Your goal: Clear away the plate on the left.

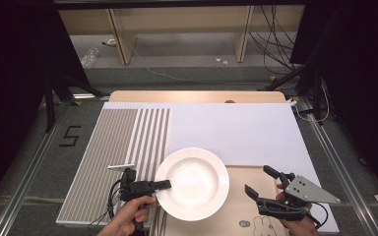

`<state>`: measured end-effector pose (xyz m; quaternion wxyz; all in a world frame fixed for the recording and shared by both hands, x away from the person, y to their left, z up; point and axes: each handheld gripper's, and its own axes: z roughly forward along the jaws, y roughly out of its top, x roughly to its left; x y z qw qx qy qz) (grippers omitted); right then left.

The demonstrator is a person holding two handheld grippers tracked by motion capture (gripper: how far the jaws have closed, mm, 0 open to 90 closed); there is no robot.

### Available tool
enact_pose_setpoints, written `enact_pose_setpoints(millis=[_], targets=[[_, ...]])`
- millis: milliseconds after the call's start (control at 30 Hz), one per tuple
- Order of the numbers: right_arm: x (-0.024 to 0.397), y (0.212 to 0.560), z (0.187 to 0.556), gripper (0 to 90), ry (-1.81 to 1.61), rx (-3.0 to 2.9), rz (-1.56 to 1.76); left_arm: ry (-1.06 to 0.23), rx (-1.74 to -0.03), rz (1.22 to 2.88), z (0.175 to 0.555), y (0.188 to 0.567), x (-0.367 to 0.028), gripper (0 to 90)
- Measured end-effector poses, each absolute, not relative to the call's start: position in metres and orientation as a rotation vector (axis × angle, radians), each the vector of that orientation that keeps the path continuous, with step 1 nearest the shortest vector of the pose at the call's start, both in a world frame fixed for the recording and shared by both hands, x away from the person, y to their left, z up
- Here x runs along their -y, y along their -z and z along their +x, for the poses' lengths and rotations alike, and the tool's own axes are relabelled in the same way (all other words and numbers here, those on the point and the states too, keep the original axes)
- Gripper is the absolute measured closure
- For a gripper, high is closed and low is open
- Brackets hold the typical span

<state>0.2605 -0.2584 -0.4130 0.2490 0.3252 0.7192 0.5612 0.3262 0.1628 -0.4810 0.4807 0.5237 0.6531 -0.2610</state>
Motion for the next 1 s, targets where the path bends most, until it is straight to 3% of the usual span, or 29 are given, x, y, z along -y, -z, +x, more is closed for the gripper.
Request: enact_pose_setpoints(millis=[1000], targets=[[0.259,0.413,0.261,18.0,-1.532,-1.959,0.887,0.713,-1.541,1.45,0.324,0.491,-0.102,79.7]])
